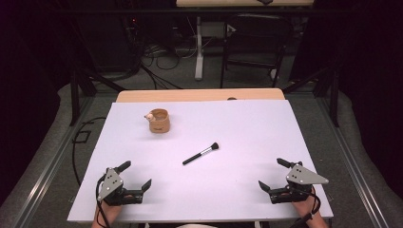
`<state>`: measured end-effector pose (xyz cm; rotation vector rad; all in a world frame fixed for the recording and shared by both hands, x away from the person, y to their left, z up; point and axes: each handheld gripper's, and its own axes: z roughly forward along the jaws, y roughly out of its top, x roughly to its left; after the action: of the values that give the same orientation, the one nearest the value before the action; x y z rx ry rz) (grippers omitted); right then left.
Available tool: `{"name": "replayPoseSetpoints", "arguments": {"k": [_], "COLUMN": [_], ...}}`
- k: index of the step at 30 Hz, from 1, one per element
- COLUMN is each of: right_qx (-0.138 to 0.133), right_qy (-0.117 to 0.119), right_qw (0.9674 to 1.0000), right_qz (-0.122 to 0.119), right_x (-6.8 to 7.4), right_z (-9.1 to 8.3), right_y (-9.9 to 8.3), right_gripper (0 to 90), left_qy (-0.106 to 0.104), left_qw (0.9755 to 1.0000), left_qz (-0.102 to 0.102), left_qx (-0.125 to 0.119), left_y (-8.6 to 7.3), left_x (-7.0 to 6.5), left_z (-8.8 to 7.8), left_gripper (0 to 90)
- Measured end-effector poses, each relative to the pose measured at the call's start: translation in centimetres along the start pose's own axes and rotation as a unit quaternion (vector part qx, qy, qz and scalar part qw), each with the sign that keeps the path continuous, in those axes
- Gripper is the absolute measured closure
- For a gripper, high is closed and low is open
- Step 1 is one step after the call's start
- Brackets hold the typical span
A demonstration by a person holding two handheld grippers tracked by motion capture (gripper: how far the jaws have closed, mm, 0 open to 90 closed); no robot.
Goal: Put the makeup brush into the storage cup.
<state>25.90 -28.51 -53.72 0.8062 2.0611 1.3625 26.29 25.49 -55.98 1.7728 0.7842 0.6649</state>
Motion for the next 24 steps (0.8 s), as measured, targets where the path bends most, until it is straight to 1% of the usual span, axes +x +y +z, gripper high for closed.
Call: {"name": "replayPoseSetpoints", "arguments": {"k": [4, 9, 11, 14, 15, 18, 22, 24], "right_qx": [0.001, 0.004, 0.004, 0.004, 0.003, 0.003, 0.001, 0.003], "right_qy": [-0.001, -0.001, -0.001, 0.0, -0.001, -0.001, -0.001, 0.0], "right_qw": [1.0, 1.0, 1.0, 1.0, 1.0, 1.0, 1.0, 1.0], "right_qz": [0.002, -0.001, -0.002, -0.001, -0.001, -0.001, 0.0, 0.0], "right_x": [0.0, 0.1, 0.1, 0.1, 0.1, 0.1, 0.1, 0.1], "right_z": [0.0, 0.1, 0.1, 0.1, 0.1, 0.0, 0.1, 0.1], "right_y": [0.0, 0.0, 0.0, 0.0, 0.0, 0.0, 0.0, 0.0], "right_gripper": [0.0, 0.0, 0.0, 0.0, 0.0, 0.0, 0.0, 0.0], "left_qy": [-0.001, -0.004, -0.004, -0.007, -0.008, -0.01, -0.012, -0.015], "left_qw": [1.0, 1.0, 1.0, 0.9999, 0.9999, 0.9999, 0.9999, 0.9999], "left_qz": [0.002, -0.005, -0.002, -0.006, -0.003, -0.005, 0.001, 0.0], "left_qx": [0.004, 0.006, 0.007, 0.005, 0.007, 0.009, 0.008, 0.007], "left_y": [0.1, 0.3, 0.4, 0.5, 0.6, 0.7, 1.1, 1.3], "left_x": [0.0, 0.1, 0.1, 0.0, 0.1, 0.0, -0.1, -0.1], "left_z": [0.2, 0.4, 0.6, 0.9, 1.0, 1.3, 1.7, 2.0], "left_gripper": [0.4, 0.7, 0.8, 0.8, 0.8, 0.8, 0.7, 0.7]}}
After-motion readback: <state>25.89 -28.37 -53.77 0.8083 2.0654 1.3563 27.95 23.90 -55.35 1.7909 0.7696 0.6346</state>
